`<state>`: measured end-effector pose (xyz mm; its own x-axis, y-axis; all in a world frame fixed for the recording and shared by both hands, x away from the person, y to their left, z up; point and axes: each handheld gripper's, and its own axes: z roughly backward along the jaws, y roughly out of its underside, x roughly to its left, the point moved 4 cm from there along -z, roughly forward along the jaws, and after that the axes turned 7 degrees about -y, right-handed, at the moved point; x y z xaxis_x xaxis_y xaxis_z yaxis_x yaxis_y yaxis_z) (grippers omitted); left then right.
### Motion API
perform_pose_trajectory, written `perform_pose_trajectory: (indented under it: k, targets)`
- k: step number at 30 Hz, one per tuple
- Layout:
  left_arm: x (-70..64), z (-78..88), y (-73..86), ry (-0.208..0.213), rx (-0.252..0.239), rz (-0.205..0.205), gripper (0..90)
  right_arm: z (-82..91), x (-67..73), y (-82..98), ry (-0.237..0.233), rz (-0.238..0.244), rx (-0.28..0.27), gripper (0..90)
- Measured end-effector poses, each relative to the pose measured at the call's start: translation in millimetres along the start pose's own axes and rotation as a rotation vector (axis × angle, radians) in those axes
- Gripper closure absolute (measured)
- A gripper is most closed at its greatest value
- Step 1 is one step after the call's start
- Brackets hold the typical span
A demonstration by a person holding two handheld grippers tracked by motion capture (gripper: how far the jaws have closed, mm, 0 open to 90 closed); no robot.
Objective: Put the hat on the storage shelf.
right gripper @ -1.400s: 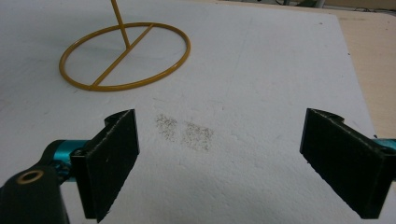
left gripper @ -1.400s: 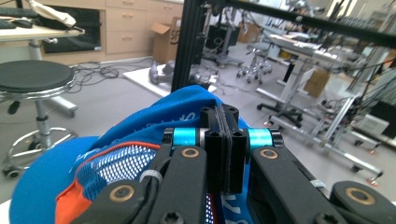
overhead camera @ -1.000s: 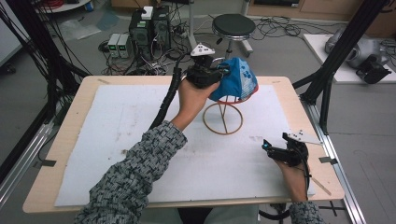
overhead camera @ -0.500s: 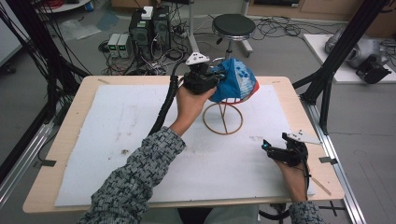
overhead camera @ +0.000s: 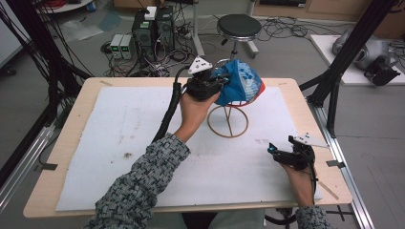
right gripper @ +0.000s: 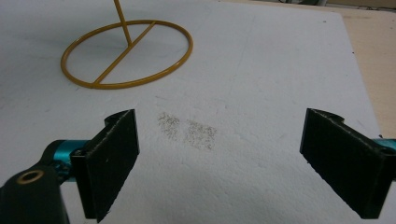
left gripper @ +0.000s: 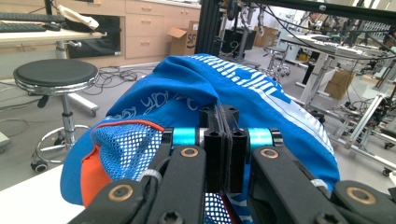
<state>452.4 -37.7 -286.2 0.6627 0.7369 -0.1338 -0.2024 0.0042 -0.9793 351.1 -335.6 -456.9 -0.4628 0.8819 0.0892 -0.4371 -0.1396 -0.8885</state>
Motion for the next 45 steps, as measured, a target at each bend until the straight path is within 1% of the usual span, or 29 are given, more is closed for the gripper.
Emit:
perform_pose_trajectory:
  k: [1, 4, 7, 12, 17, 23, 26, 36, 39, 45]
  targets:
    - [0.1, -0.3, 0.2, 0.0, -0.003, 0.0, 86.4, 0.0, 0.0, -0.1, 0.0, 0.001, -0.001, 10.8]
    - [0.1, -1.1, 0.4, 0.009, -0.01, 0.008, 72.7, 0.1, 0.0, 0.0, 0.001, -0.003, 0.0, 10.8]
    - [0.5, -1.2, 0.1, 0.008, -0.016, 0.006, 71.1, 0.1, -0.1, 0.0, 0.001, -0.004, 0.0, 10.8]
    - [0.8, -1.7, 0.3, 0.007, -0.021, 0.002, 65.8, 0.0, -0.1, -0.1, 0.001, -0.001, -0.001, 10.8]
    - [0.6, -2.2, 0.3, -0.005, -0.027, -0.008, 59.1, 0.0, 0.1, 0.1, 0.0, -0.003, 0.002, 10.8]
    - [2.3, -3.0, 0.9, -0.012, -0.026, -0.013, 56.9, -0.1, 0.1, 0.1, -0.002, -0.002, 0.001, 10.8]
    - [2.9, -3.3, 0.9, -0.023, -0.029, -0.018, 53.8, -0.3, 0.2, 0.1, -0.003, -0.002, 0.001, 10.8]
    - [3.4, -3.8, 1.3, -0.025, -0.03, -0.027, 49.4, -0.3, 0.3, 0.0, -0.003, -0.002, 0.001, 10.8]
    - [3.5, -3.6, 1.1, -0.026, -0.031, -0.022, 48.0, -0.4, 0.2, 0.0, -0.002, -0.002, 0.001, 10.8]
    - [4.0, -2.8, 0.1, -0.034, -0.035, -0.026, 43.9, -0.3, 0.3, 0.1, -0.003, -0.004, 0.001, 10.8]
